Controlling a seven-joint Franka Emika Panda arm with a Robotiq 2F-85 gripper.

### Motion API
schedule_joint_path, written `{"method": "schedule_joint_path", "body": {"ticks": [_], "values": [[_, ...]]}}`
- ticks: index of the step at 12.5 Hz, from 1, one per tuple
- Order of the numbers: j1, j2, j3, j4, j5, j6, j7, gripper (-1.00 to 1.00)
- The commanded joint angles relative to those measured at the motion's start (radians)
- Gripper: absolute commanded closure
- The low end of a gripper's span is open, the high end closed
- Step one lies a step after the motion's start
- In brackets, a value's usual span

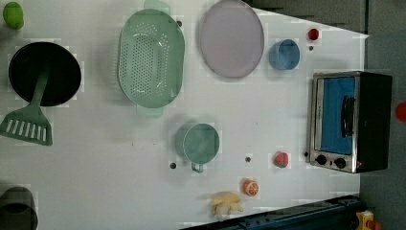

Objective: Pick Ketchup from oven and place it on table.

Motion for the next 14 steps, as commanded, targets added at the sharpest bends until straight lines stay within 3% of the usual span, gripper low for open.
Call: {"method": "schedule_joint_path", "body": {"ticks": [1,4,7,11,14], "values": [[0.088,-0.114,0.104,0.109,-0.014,-0.158,-0.001,-0.29],[0.131,-0.130,0.247,0.138,-0.014,-0.275,-0.001,-0.29],[0.156,-0.124,0.383,0.104,-0.014,-0.275,-0.001,-0.29],[0.163,-0.125,0.471,-0.058,-0.014,-0.253,0.000,-0.29],[0.161,-0.124,0.465,-0.241,-0.014,-0.068,-0.001,-0.29]]}}
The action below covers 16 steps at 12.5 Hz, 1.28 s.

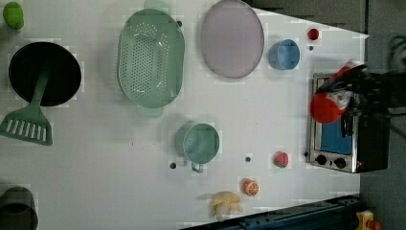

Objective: Pick Ketchup from oven and place it on table.

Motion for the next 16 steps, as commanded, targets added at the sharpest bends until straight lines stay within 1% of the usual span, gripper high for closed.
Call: {"method": "schedule_joint_path", "body": {"ticks": [1,3,5,7,10,11,12,14,15,16], "values": [[-0.066,0.018,-0.046,-0.150,-0.009,0.138,-0.001,-0.29],[-0.066,0.032,-0.055,-0.265,-0.009,0.263,0.001,-0.29],[-0.067,0.068,-0.058,-0.345,-0.009,0.370,0.001,-0.29],[-0.068,0.123,-0.059,-0.402,-0.009,0.470,0.001,-0.29],[-0.067,0.208,-0.060,-0.457,-0.009,0.688,0.002,-0.29],[-0.065,0.228,-0.059,-0.474,-0.009,0.731,0.002,-0.29],[-0.064,0.247,-0.059,-0.488,-0.009,0.761,0.002,-0.38],[-0.064,0.269,-0.057,-0.495,-0.009,0.837,0.005,-0.80],[-0.064,0.269,-0.056,-0.500,-0.009,0.842,0.005,-1.00],[-0.064,0.258,-0.056,-0.503,-0.009,0.832,0.005,-1.00]]}}
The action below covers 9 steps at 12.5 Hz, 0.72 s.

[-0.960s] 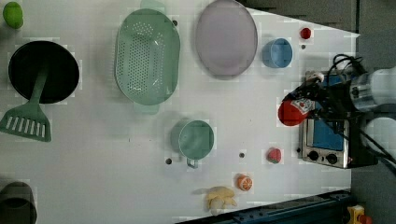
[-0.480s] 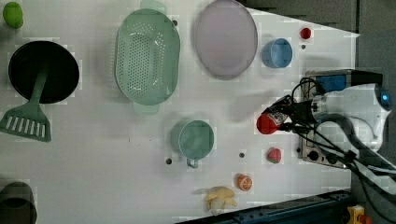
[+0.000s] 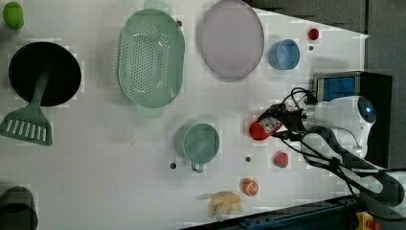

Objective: Pick Ketchup from oven and place it on table.

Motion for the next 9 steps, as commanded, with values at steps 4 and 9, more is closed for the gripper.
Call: {"method": "schedule_joint_path", "body": {"ticks": [4,9], "values": [[0.028,-0.179,0.009,0.035,0.013,-0.052,0.009,-1.00],[0.028,-0.411,0.009,0.212,0.013,-0.413,0.009,-1.00]]}}
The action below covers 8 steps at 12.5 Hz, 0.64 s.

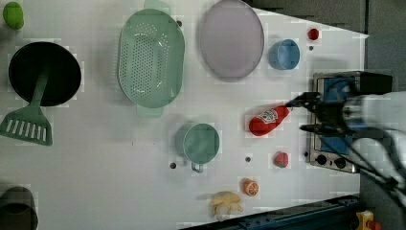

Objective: Pick Ketchup from oven and place it on table.

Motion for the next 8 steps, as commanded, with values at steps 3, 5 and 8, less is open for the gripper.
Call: {"method": "schedule_joint_path", "body": {"ticks": [3,5,8], "values": [[0.018,-0.152,-0.008,0.313,0.023,-0.306,0.008,-1.00],[0.018,-0.160,-0.007,0.427,0.022,-0.406,0.007,-1.00],[0.019,-0.160,-0.005,0.550,0.022,-0.532,0.007,-1.00]]}}
